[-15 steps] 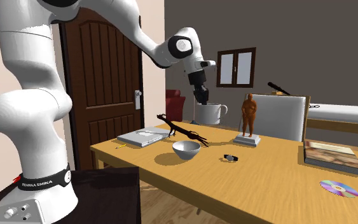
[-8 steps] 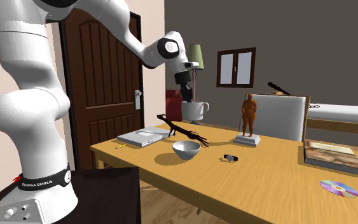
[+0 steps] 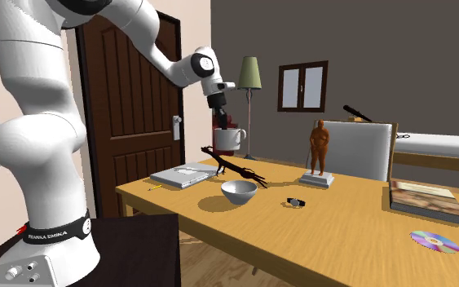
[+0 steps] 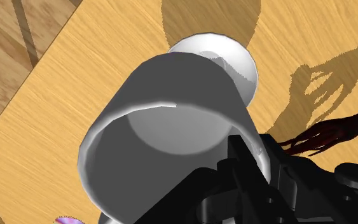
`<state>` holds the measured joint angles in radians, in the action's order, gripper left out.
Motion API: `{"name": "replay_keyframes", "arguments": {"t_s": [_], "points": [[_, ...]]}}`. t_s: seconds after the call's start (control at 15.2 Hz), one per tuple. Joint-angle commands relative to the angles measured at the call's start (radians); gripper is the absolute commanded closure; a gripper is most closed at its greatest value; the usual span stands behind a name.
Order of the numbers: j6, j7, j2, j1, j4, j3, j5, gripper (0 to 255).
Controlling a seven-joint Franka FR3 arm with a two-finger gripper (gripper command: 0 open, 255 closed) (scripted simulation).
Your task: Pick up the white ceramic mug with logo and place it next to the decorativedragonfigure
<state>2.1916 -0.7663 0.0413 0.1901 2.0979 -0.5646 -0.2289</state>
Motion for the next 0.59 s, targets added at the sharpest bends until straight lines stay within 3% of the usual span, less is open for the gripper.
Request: {"name": "replay_keyframes", "arguments": {"t_s": [0.0, 0.53], "points": [[-0.021, -0.051, -0.001, 0.023, -0.011, -0.026, -0.005, 255], [-0.086, -0.261, -0.098, 0.114, -0.104, -0.117, -0.087, 255]]}}
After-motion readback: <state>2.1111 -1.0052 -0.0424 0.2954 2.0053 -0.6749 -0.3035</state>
